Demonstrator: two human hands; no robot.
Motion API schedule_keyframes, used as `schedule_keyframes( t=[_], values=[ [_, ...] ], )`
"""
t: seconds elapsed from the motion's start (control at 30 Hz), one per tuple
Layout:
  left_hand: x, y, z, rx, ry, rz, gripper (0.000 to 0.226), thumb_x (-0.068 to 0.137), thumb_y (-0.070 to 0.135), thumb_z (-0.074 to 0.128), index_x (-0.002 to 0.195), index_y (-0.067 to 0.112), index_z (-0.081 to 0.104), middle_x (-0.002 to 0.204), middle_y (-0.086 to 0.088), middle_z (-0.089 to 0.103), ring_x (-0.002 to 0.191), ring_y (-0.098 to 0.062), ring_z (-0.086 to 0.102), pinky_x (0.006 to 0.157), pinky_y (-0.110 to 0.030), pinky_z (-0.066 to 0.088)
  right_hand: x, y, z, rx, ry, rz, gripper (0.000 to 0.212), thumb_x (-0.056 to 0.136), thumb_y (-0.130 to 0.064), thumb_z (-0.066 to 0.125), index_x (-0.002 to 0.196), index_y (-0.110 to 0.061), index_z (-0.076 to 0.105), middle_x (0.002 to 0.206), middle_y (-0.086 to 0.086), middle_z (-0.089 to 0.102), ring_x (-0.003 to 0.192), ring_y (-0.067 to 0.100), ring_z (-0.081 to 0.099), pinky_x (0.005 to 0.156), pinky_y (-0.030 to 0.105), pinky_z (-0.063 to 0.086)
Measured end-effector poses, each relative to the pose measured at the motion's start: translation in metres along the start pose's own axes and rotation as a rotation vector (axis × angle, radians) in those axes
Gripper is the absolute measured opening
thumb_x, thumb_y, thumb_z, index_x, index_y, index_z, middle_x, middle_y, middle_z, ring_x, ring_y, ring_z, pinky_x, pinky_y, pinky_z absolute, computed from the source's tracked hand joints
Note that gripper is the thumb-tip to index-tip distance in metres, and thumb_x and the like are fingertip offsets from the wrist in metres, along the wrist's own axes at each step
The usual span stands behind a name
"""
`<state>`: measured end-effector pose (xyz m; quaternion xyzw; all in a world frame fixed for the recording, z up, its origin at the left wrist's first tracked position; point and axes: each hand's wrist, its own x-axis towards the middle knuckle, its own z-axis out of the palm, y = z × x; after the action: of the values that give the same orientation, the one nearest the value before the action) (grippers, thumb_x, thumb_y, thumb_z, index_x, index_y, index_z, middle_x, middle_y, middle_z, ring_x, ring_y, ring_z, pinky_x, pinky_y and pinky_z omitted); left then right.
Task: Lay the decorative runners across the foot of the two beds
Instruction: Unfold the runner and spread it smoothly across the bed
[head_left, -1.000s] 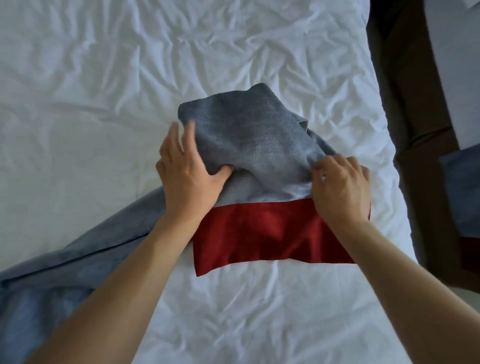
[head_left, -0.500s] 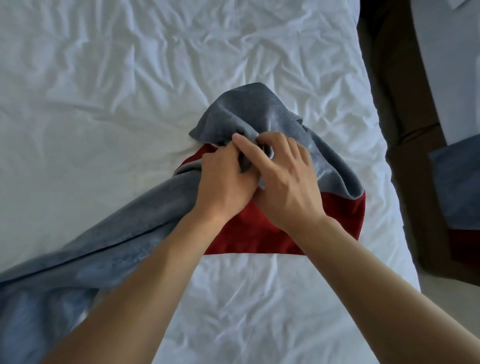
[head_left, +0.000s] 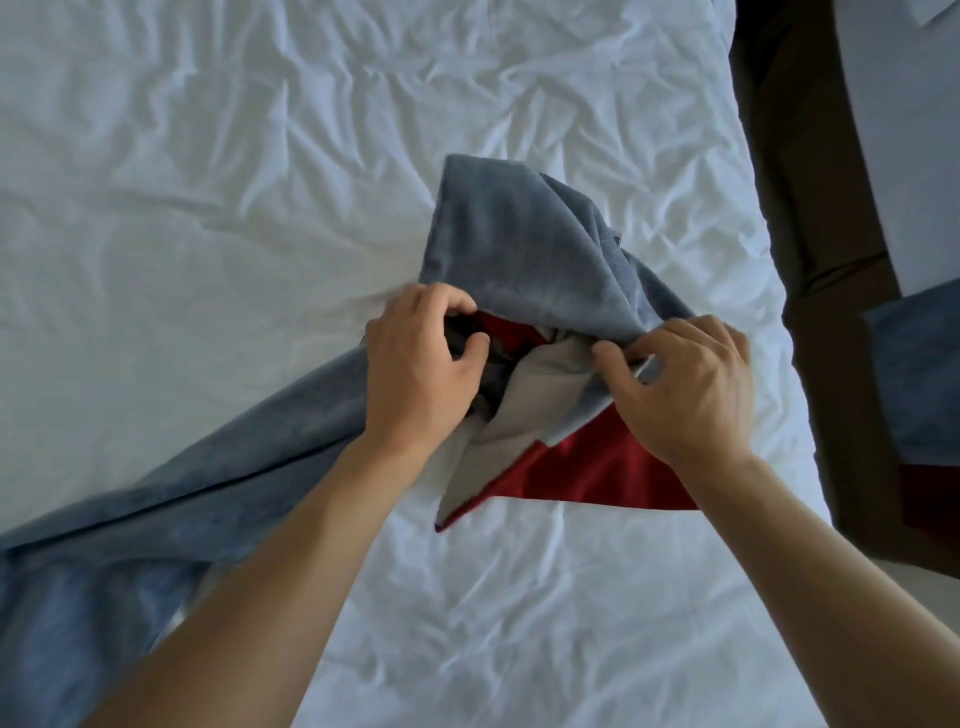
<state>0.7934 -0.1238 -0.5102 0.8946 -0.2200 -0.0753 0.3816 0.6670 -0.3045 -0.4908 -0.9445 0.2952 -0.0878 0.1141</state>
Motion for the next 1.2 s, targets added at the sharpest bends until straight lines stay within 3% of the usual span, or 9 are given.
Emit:
schedule_keyframes(
  t=[0.17,0.27,0.43,0.53,0.63,0.8,0.97,1.1,1.2],
  values=[
    [0.004,0.006,0.005,0.183,0.066,0.101,0.071,0.074,0.014,0.074,0.139,0.017,0.046,0.138,-0.006,0.046,0.121,-0.027,0.047,0.096,-0.042,0.041,-0.016,0.023,0.004,-0.02,-0.059,0.043,0.015,0.08,-0.027,0.076,0.072,-0.017,0.07,0.076,-0.002,0.065,0.089,0.024,0.058,0.094,0.036,0.04],
    [0.007,0.014,0.011,0.112,0.04,0.093,0.077,0.076,0.016,0.074,0.146,0.017,0.04,0.138,-0.006,0.05,0.122,-0.027,0.049,0.1,-0.042,0.042,-0.021,0.025,0.007,-0.012,-0.031,0.041,0.012,0.083,-0.016,0.071,0.075,-0.018,0.062,0.077,-0.003,0.062,0.086,0.024,0.056,0.092,0.035,0.04],
    [0.009,0.026,0.017,-0.203,0.062,-0.115,0.044,0.082,0.017,0.068,0.122,0.021,0.049,0.089,0.005,0.063,0.084,-0.016,0.061,0.081,-0.039,0.05,-0.025,0.027,0.004,0.028,0.001,0.128,0.022,0.076,-0.006,0.065,0.084,-0.018,0.048,0.077,-0.005,0.056,0.083,0.025,0.055,0.091,0.027,0.029],
    [-0.001,0.04,0.025,-0.233,-0.051,-0.174,0.028,0.081,0.016,0.07,0.103,0.025,0.055,0.077,0.012,0.061,0.076,-0.015,0.062,0.072,-0.034,0.049,-0.021,0.023,0.001,0.096,-0.009,0.156,0.044,0.076,-0.02,0.068,0.115,-0.025,0.046,0.102,-0.002,0.063,0.103,0.025,0.056,0.1,0.034,0.033],
    [-0.026,0.061,0.04,-0.282,-0.244,-0.177,0.016,0.082,0.019,0.071,0.092,0.026,0.061,0.074,0.01,0.066,0.077,-0.017,0.067,0.072,-0.036,0.054,-0.017,0.018,-0.002,0.12,0.023,-0.024,0.069,0.079,-0.032,0.069,0.142,-0.025,0.042,0.117,0.0,0.061,0.111,0.023,0.053,0.103,0.036,0.033],
    [-0.058,0.088,0.057,-0.237,-0.311,0.019,0.013,0.09,0.021,0.064,0.103,0.024,0.063,0.091,0.005,0.069,0.085,-0.012,0.065,0.076,-0.041,0.054,-0.026,0.058,-0.005,0.114,0.093,-0.143,0.022,0.084,-0.03,0.07,0.103,-0.019,0.069,0.098,0.002,0.062,0.095,0.026,0.057,0.097,0.04,0.037],
    [-0.056,0.101,0.065,0.055,0.095,0.334,0.04,0.083,0.002,0.057,0.119,0.016,0.065,0.117,-0.003,0.062,0.107,-0.023,0.055,0.091,-0.038,0.043,-0.054,0.134,-0.016,0.057,0.011,-0.095,0.017,0.082,-0.022,0.073,0.099,-0.019,0.073,0.094,0.002,0.066,0.088,0.027,0.058,0.096,0.043,0.038],
    [-0.043,0.109,0.083,0.389,0.061,0.377,0.069,0.076,-0.002,0.047,0.141,0.023,0.049,0.152,-0.009,0.039,0.139,-0.029,0.036,0.1,-0.044,0.03,-0.076,0.191,-0.03,0.001,-0.09,-0.033,0.028,0.076,-0.014,0.08,0.1,-0.024,0.071,0.097,0.0,0.066,0.092,0.025,0.057,0.1,0.049,0.04],
    [-0.039,0.117,0.102,0.555,0.016,0.383,0.071,0.08,-0.001,0.051,0.146,0.024,0.043,0.154,-0.01,0.036,0.144,-0.03,0.03,0.106,-0.048,0.027,-0.08,0.22,-0.04,-0.02,-0.151,0.022,0.025,0.079,-0.014,0.079,0.1,-0.024,0.07,0.099,0.0,0.066,0.094,0.025,0.058,0.1,0.05,0.042]
  ],
)
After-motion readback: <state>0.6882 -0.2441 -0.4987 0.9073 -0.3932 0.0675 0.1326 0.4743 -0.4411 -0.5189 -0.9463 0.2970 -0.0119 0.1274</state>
